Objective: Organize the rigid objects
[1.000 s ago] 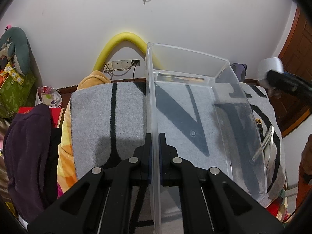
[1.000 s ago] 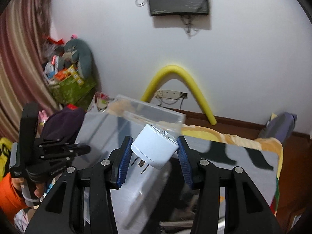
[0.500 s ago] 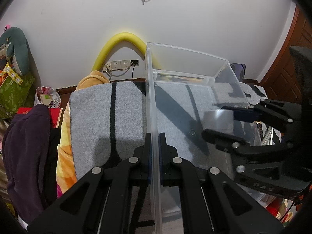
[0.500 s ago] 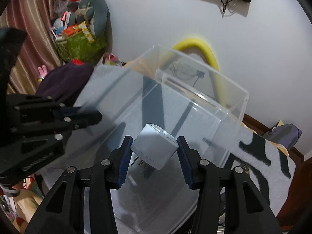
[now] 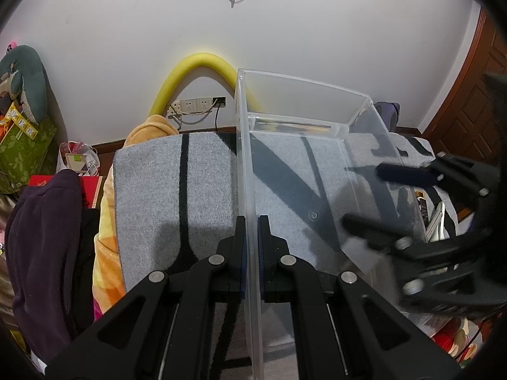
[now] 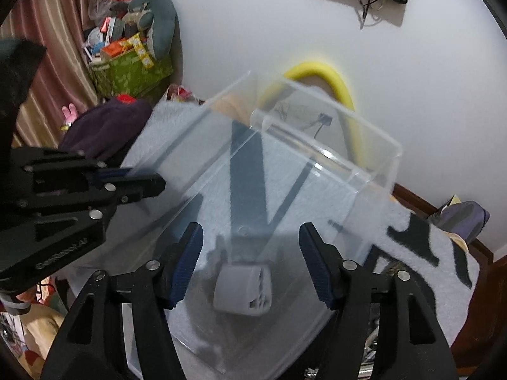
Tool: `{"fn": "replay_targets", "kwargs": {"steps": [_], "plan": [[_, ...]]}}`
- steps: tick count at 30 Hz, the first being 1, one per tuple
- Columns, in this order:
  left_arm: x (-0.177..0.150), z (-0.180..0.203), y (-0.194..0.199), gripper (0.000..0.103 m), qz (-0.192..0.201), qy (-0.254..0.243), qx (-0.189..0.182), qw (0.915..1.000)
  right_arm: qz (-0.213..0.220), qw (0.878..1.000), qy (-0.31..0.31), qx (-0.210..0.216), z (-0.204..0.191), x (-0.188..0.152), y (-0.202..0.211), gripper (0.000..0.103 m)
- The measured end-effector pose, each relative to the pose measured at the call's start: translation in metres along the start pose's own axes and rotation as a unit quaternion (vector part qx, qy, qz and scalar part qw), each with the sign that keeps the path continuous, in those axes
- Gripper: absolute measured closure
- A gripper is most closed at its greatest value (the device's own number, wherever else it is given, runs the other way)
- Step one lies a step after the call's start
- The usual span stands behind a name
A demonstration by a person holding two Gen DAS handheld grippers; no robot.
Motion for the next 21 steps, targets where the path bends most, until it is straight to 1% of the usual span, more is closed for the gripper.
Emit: {"fn": "replay_targets", "kwargs": {"steps": [4,8,11,15,18,21], "plan": [[-0.001,0.000,0.001,0.098,0.000,-0.001,0.000,1.0000,0.034,0.999,-0.011,-0.011,0.013,0.005,0.026,0.043],[-0.001,0.000,0.001,0.098,0.000,-0.001,0.000,1.0000,0.069,0.997,-0.034,-0.029,0.041,0.008,0.058,0.042],[-0.001,0.000,0.001,0.098,0.000,-0.001,0.001,1.0000,0.078,0.994,-0.052,-0.047,0.063,0.008,0.069,0.042],[-0.001,-0.001,0.002,0.098,0.000,-0.002,0.002,1.0000,0.077,0.992,-0.083,-0.059,0.093,0.000,0.074,0.042],[-0.001,-0.001,0.002,0.098,0.000,-0.002,0.003,1.0000,0.061,0.991,-0.094,-0.071,0.108,-0.010,0.064,0.042],[-0.001,0.000,0.003,0.098,-0.001,-0.003,0.005,1.0000,0.037,0.991,-0.101,-0.079,0.119,-0.022,0.046,0.042]]}}
Point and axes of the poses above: each gripper's, at about its wrist camera, not at the fingertips, and y roughly against the way its jaws point, z to its right, x to its top, the point moved 4 cm from there along -y, roughly the way its jaws point, and after that the axes turned 1 degree about -z, right-handed, at the moved point
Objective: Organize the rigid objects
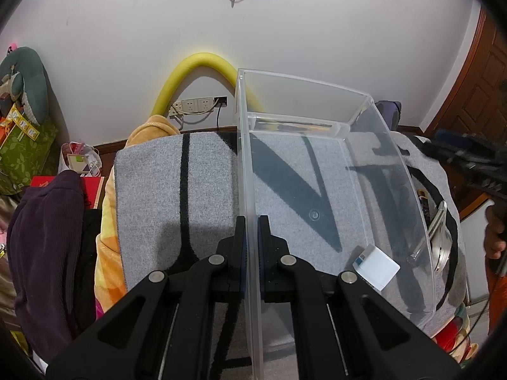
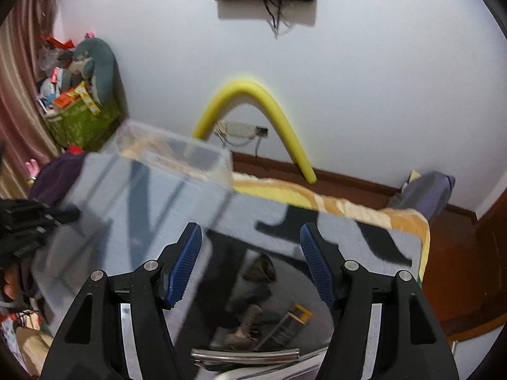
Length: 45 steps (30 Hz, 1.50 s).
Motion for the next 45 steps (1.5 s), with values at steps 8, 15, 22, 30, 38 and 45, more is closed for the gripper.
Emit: {"fn": "replay_targets", "kwargs": {"steps": [8,15,22,30,38,45], "plan": [[0.000,0.002,0.000,0.098,0.000,-0.002,0.003,1.0000,-0.078,0.997,-0.015,-0.003,0.019,-0.027,-0.061,0.042],[-0.001,0.002,0.000,0.098,0.002,-0.004,0.004,1.0000,-0.105,0.994,-0.017,0.007,0.024,-0.041,-0.079,0.050],[-0.001,0.001,0.000,0.098,0.001,-0.003,0.004,1.0000,-0.083,0.997,-0.002,0.001,0.017,-0.036,-0.067,0.070],[-0.001,0.001,0.000,0.098,0.000,-0.003,0.003,1.0000,-0.030,0.999,0.012,-0.001,-0.002,-0.009,-0.026,0.070],[0.000,0.001,-0.001,0.098,0.000,-0.003,0.002,1.0000,0.038,0.998,0.036,0.028,-0.042,0.025,0.027,0.070],[-0.001,0.001,-0.001,0.098,0.000,-0.002,0.002,1.0000,0.042,0.995,0.066,0.056,-0.081,0.033,0.024,0.070]]}}
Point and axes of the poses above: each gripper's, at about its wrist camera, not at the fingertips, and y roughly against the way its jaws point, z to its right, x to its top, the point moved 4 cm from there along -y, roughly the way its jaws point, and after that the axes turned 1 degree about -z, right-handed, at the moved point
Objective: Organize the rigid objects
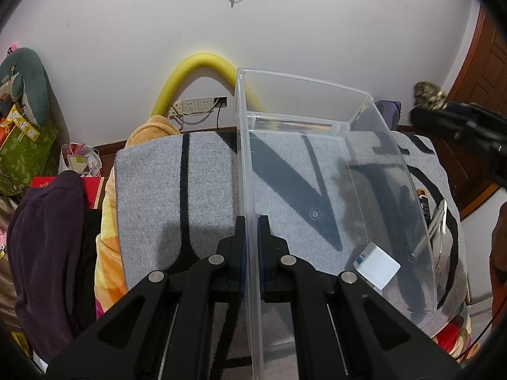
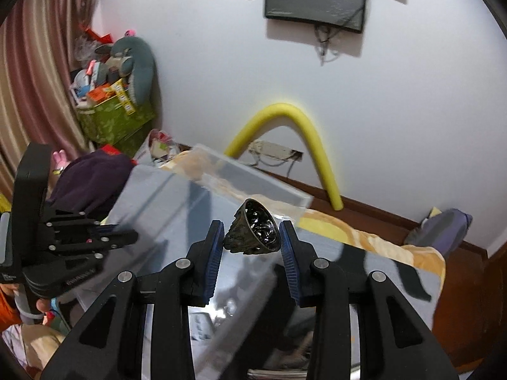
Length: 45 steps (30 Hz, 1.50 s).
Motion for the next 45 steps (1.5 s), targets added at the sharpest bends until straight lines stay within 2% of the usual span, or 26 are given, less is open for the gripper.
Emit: {"fn": "replay_targets", "kwargs": {"steps": [9,14,22,25,28,38,41,45], "plan": [[0.000,0.001,-0.002,0.098,0.001,0.000,0.000,1.0000,-0.067,0.996,0.056,0.025,-0.050,-0.021,-0.050,0.070],[0.000,0.001,-0.001,0.098,0.001,0.000,0.000,1.0000,-0.101,0.990,0.094,0.018,-0.066,-0.037,-0.070,0.070],[0.001,0.003,-0.003,0.098,0.001,-0.002,0.001,1.0000,-0.132,0.987,0.080,0.043,-0.064,-0.049,-0.077,0.070],[0.000,0.003,-0.003,0.098,0.000,-0.002,0.000,1.0000,-0.128,0.988,0.069,0.046,-0.059,-0.048,-0.072,0.067],[0.000,0.003,-0.003,0.098,-0.002,-0.003,0.002,1.0000,-0.108,0.991,0.058,0.046,-0.049,-0.041,-0.059,0.055],[-0.001,0.004,-0.002,0.098,-0.003,-0.003,0.002,1.0000,-0.018,1.000,0.012,-0.002,0.011,-0.017,0.014,0.053],[-0.001,0.005,-0.002,0.098,-0.003,-0.003,0.003,1.0000,-0.012,1.000,-0.004,-0.015,0.029,-0.021,0.024,0.052],[-0.002,0.005,-0.001,0.098,-0.004,-0.005,0.005,1.0000,-0.032,0.999,-0.017,-0.028,0.046,-0.036,0.017,0.051]]}}
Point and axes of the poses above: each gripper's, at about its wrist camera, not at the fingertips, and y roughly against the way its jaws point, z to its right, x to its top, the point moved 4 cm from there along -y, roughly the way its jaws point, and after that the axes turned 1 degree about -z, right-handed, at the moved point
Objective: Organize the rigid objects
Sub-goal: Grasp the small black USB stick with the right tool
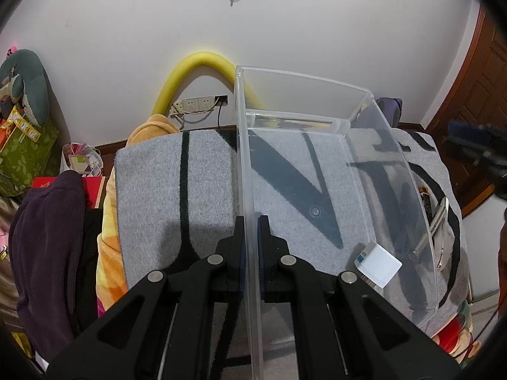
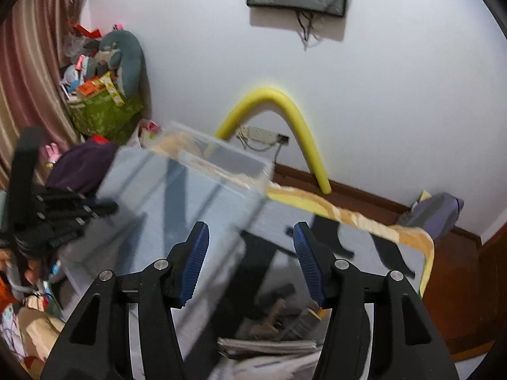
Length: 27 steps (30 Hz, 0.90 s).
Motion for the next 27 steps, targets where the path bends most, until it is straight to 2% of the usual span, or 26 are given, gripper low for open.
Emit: {"fn": "replay_targets", "kwargs": {"steps": [7,17,20,21,23,27], "plan": [[-0.001,0.001,0.000,0.098,-0.002,-0.003,0.002,1.0000,-0.069,0.997,-0.018,-0.014,0.031,-0.037,-0.042,0.051],[-0.003,0.001,-0.002,0.098,-0.006,-0.004,0.002,1.0000,-0.146,0.989,-0.002,0.004,0.030,-0.067,-0.092,0.051],[-0.004,0.001,-0.002,0.098,-0.006,-0.004,0.002,1.0000,-0.146,0.989,-0.007,0.013,0.031,-0.067,-0.094,0.051],[-0.004,0.001,-0.002,0.098,-0.006,-0.004,0.002,1.0000,-0.146,0.989,-0.004,0.014,0.031,-0.068,-0.094,0.052],[-0.004,0.001,-0.003,0.098,-0.006,-0.004,0.002,1.0000,-0.139,0.990,0.006,0.018,0.029,-0.070,-0.092,0.062],[-0.004,0.000,-0.003,0.098,-0.006,-0.002,0.001,1.0000,-0.124,0.992,0.016,0.009,0.025,-0.069,-0.085,0.063]]}}
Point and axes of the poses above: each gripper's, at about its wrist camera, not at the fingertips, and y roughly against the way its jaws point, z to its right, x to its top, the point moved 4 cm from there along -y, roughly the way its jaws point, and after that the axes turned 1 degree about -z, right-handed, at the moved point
